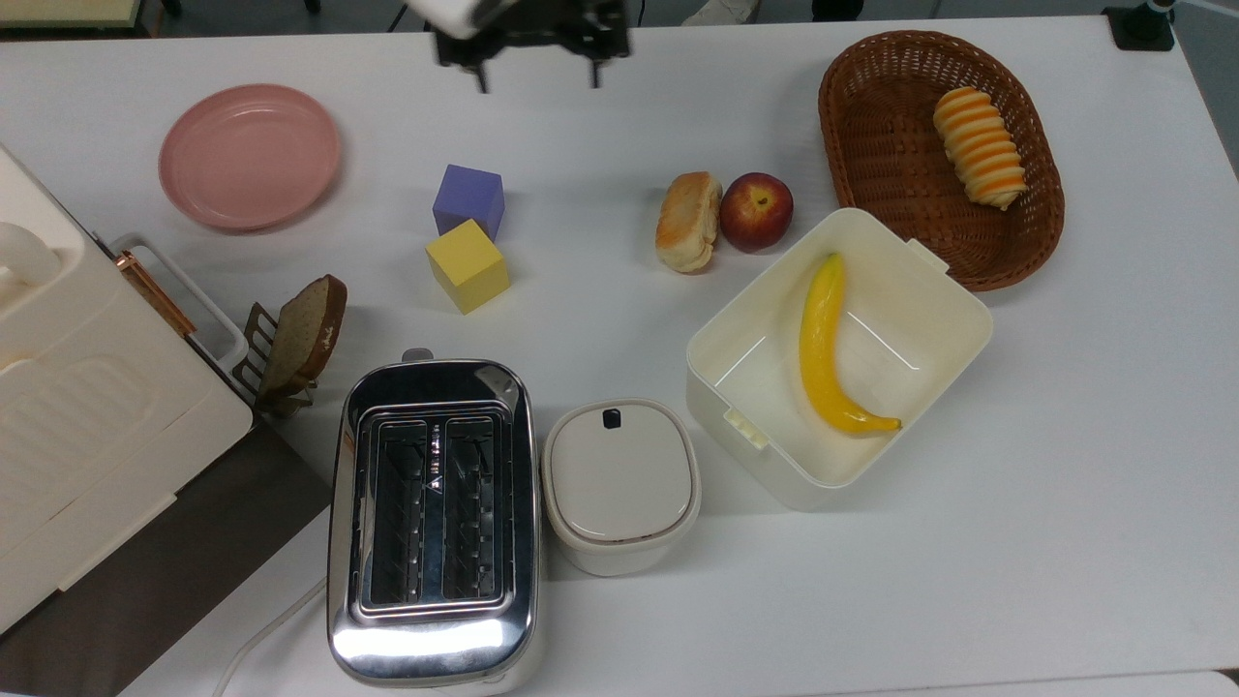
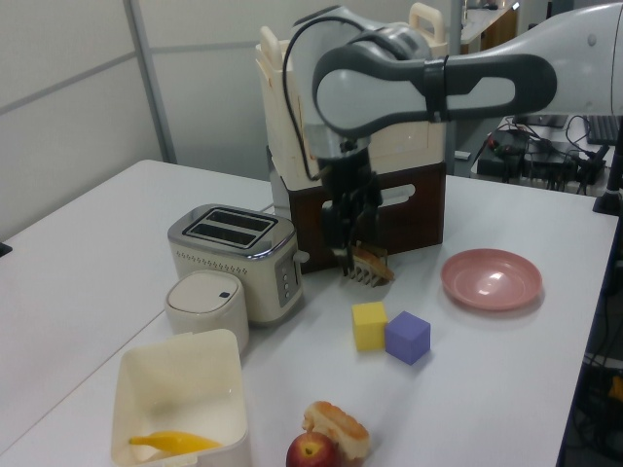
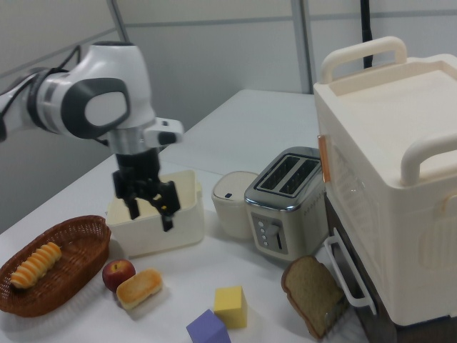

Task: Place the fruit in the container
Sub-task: 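Move the gripper over the red apple beside the bread roll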

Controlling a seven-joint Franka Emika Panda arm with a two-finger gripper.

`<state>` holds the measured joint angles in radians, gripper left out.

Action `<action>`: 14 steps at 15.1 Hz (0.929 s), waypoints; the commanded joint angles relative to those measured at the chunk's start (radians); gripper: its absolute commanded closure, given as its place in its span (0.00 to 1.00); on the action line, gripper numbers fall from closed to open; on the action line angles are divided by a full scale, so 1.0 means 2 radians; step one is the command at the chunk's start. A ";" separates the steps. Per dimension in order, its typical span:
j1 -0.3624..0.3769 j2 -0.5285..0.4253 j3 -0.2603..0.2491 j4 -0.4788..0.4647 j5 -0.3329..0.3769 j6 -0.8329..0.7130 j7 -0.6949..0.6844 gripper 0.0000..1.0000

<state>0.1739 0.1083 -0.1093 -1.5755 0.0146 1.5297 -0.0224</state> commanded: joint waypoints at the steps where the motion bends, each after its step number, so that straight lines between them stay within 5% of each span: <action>1: 0.069 0.017 -0.007 -0.007 0.003 0.004 0.009 0.00; 3: 0.098 0.023 -0.008 -0.020 0.007 0.033 0.006 0.00; 6: 0.135 0.055 -0.007 -0.036 -0.003 0.057 -0.137 0.00; 9: 0.160 0.060 -0.004 -0.050 -0.016 0.070 -0.203 0.00; 14: 0.204 0.087 -0.004 -0.105 -0.053 0.155 -0.198 0.00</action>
<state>0.5347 0.2645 -0.1052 -1.7318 -0.0578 1.7796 -0.4079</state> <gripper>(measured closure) 0.000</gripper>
